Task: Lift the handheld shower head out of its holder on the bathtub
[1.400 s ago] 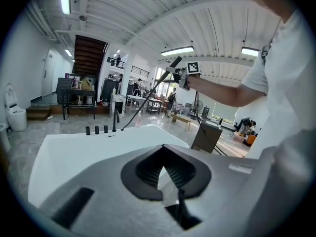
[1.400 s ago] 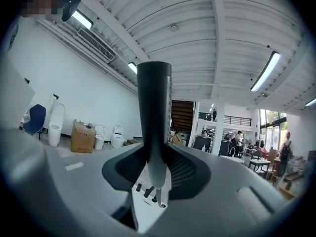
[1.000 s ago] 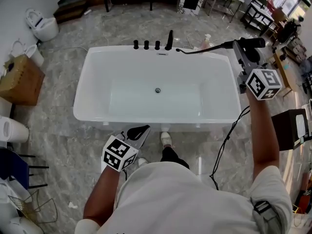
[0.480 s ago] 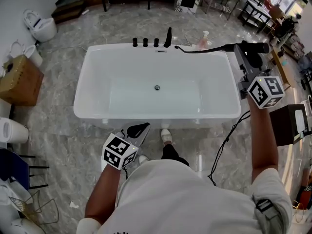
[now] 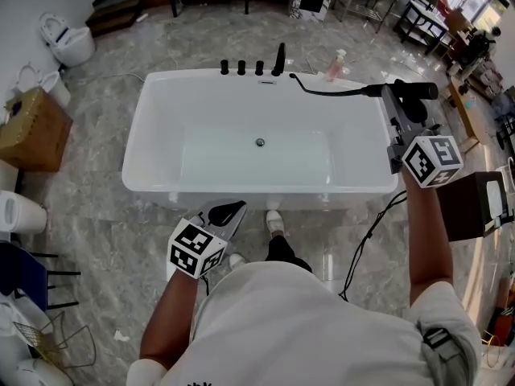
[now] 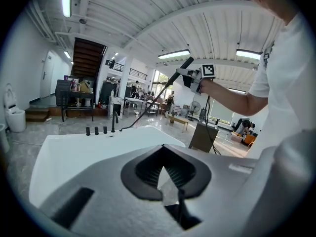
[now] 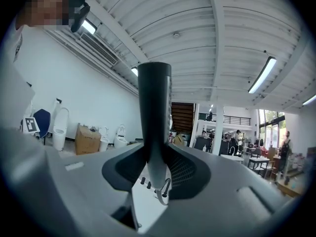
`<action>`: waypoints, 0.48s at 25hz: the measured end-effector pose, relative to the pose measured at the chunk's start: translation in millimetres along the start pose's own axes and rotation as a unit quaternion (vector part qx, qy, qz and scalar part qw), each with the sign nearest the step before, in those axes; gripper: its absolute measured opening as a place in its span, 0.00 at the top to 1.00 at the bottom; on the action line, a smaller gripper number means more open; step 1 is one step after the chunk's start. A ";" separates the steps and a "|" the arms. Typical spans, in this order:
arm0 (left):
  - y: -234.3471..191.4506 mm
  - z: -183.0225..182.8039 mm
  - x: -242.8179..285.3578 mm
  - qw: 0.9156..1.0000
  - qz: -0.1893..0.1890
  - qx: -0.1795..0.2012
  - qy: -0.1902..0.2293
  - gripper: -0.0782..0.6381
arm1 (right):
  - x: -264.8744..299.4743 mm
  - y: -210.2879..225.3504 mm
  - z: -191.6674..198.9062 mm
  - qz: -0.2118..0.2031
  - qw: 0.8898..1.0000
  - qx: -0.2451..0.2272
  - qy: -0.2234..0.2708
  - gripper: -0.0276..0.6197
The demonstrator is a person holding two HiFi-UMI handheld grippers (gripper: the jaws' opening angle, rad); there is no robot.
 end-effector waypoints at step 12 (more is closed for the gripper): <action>3.0 0.9 -6.8 1.000 -0.007 0.001 0.003 0.88 | -2.1 -6.6 7.0 -0.003 1.000 0.000 -0.006 0.73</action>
Point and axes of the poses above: the fingertips, and each gripper's own axes: x forward along the fingers, y to its right, z out of its underside, the point moved 8 cm from there along -x, backward along the fingers, and after that the axes turned 6 degrees about z, right-handed, at the moved point
